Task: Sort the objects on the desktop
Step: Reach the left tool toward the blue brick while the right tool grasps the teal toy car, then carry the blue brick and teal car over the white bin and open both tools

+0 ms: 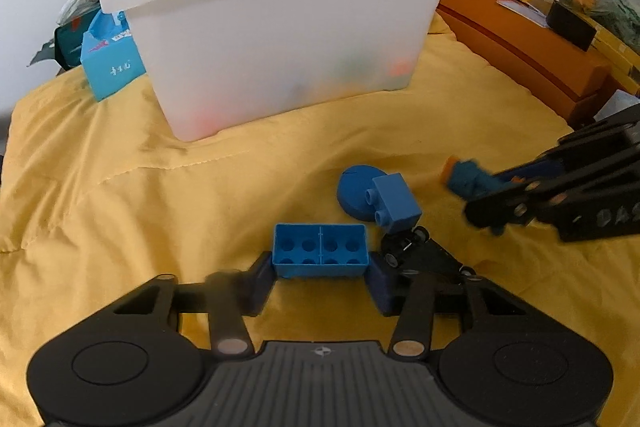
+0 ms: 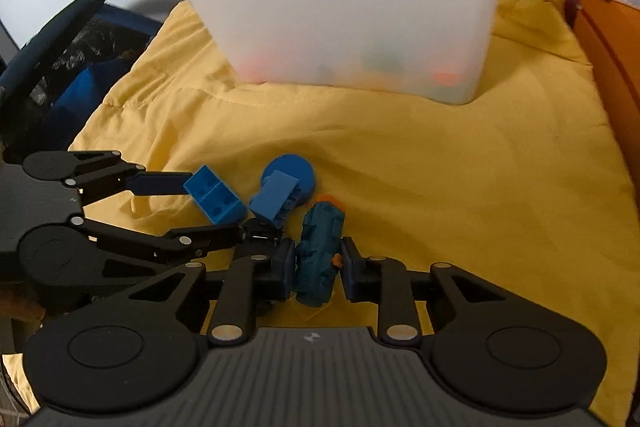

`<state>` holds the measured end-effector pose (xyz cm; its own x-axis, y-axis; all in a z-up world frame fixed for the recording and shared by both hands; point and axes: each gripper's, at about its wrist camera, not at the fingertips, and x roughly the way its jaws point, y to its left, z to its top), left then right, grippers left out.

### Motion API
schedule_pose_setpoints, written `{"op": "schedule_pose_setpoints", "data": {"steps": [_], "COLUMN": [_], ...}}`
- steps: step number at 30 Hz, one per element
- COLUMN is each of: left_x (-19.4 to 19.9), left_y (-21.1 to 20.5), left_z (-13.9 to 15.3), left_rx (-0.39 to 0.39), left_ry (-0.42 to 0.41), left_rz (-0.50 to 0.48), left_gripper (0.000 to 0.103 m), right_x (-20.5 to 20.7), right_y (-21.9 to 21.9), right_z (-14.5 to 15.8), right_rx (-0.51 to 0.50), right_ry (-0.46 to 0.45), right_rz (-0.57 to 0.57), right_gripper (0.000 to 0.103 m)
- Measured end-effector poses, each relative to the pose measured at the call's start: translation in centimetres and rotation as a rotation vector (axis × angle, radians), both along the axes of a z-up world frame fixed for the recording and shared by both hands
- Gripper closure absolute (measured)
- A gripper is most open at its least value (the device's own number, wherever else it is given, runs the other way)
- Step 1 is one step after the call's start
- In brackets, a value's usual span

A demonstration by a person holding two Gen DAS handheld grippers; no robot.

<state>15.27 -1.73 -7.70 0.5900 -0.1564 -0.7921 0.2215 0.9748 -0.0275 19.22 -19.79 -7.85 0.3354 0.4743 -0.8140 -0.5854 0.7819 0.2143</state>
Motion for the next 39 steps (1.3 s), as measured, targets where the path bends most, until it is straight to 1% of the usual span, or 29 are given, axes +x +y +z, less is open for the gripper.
{"op": "schedule_pose_setpoints", "data": {"steps": [5,11,16,21,26,30,33,36,39], "left_x": [-0.6,-2.0,-2.5,-0.9,1.1,3.5,5.3,7.0,8.4], "left_y": [0.5,2.1,3.5,4.7,5.1,5.5,5.7,5.7,5.8], "left_z": [0.9,4.4,8.7,12.6,15.9,18.0,19.2,20.2,21.1], "left_rx": [-0.023,-0.077,-0.138,-0.182,-0.159,-0.139,-0.137,-0.108,-0.111], "left_ry": [-0.037,-0.094,-0.146,-0.163,-0.203,-0.195,-0.180,-0.174,-0.170], "left_rz": [0.002,0.053,0.101,0.153,0.137,0.125,0.120,0.110,0.102], "left_gripper": [0.051,0.051,0.051,0.051,0.051,0.051,0.051,0.051,0.051], "right_x": [-0.1,-0.7,-0.6,0.6,2.3,4.2,5.8,7.3,8.9], "right_y": [-1.8,-3.1,-3.3,-2.8,-2.2,-1.9,-1.9,-1.7,-1.4], "right_z": [0.7,2.2,5.2,9.4,12.9,15.2,16.4,17.4,18.0], "right_rx": [0.024,0.072,0.126,0.183,0.207,0.209,0.213,0.209,0.196], "right_ry": [-0.016,-0.048,-0.098,-0.156,-0.203,-0.225,-0.226,-0.215,-0.200], "right_rz": [-0.039,-0.061,-0.051,-0.041,-0.029,-0.032,-0.042,-0.049,-0.058], "right_gripper": [0.076,0.076,0.076,0.076,0.076,0.076,0.076,0.076,0.076]}}
